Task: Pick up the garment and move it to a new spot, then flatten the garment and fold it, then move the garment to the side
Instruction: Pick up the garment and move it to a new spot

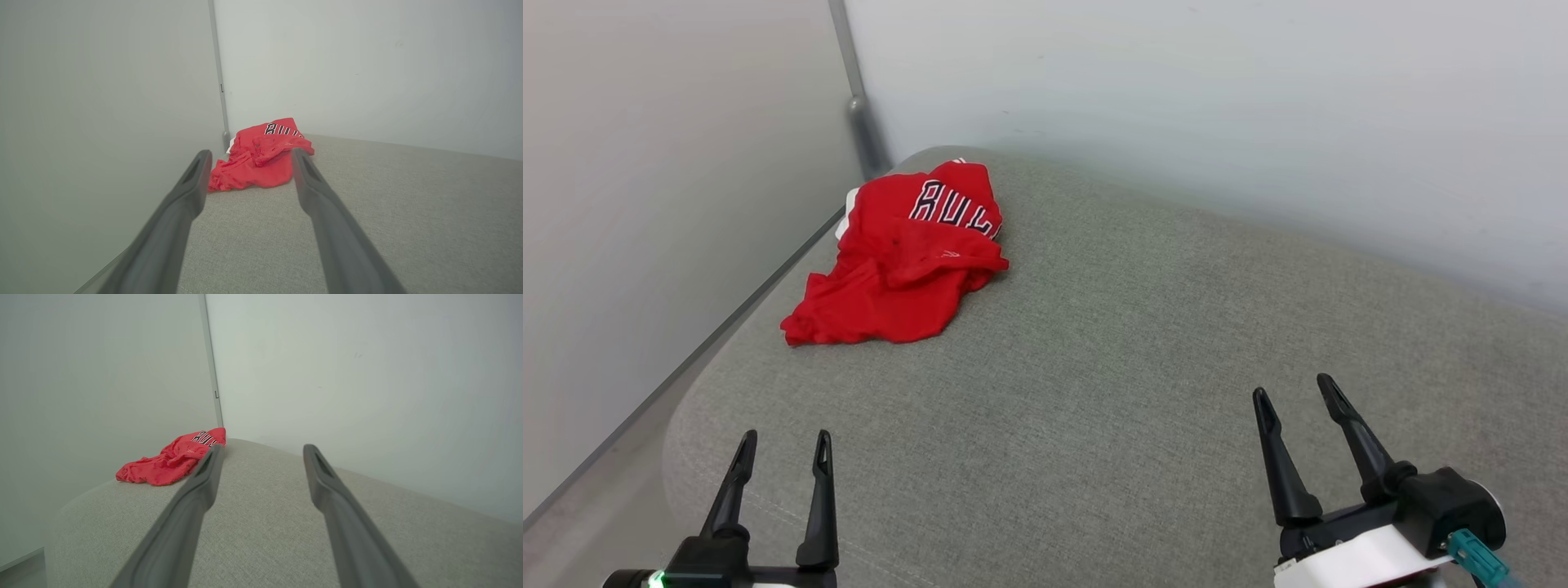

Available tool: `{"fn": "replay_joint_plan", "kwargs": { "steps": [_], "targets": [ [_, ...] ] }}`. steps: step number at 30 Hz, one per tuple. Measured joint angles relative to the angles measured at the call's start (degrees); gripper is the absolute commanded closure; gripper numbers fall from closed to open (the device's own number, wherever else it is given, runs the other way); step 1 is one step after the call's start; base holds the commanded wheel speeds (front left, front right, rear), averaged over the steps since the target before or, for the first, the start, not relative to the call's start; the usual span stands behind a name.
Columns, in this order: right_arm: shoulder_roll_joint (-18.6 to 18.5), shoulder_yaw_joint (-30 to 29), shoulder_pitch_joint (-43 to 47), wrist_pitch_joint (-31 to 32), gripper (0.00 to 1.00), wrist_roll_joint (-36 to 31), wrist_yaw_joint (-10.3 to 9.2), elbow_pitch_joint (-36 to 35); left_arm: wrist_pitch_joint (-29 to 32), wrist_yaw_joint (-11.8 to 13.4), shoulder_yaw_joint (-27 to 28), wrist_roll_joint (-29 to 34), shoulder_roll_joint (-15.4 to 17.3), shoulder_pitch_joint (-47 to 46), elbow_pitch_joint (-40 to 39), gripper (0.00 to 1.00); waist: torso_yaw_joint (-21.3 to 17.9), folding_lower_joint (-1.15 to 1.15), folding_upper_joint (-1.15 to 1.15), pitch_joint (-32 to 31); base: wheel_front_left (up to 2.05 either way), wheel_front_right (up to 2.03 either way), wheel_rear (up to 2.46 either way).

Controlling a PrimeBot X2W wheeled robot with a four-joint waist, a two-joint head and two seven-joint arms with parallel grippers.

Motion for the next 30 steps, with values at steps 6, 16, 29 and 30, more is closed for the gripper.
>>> {"fn": "replay_joint_plan", "kwargs": {
  "steps": [6,16,29,30],
  "targets": [
    [0.0,0.0,0.0,0.0,0.00,0.0,0.00,0.3,0.0,-0.5,0.3,-0.4,0.0,-0.1,-0.2,0.00,-0.1,0.00,0.00,0.8,0.00,0.00,0.00],
    [0.0,-1.0,-1.2,0.0,0.00,-2.8,0.00,-0.7,0.0,-1.0,1.3,-2.7,0.0,-2.6,1.8,0.00,-1.7,0.01,0.00,4.8,0.00,0.00,0.00],
    [-1.7,-2.0,-7.8,0.0,0.00,-9.8,0.00,-8.1,0.0,-1.5,-3.7,-17.2,17.0,-21.6,13.0,0.00,-6.6,0.02,0.00,19.7,0.00,0.00,0.00],
    [-1.8,-2.0,-8.1,0.0,0.00,-10.0,0.00,-8.6,0.3,-1.5,-5.2,-19.8,19.7,-23.7,15.3,0.00,-7.1,0.02,0.00,21.1,0.00,0.00,0.00]
  ]
}}
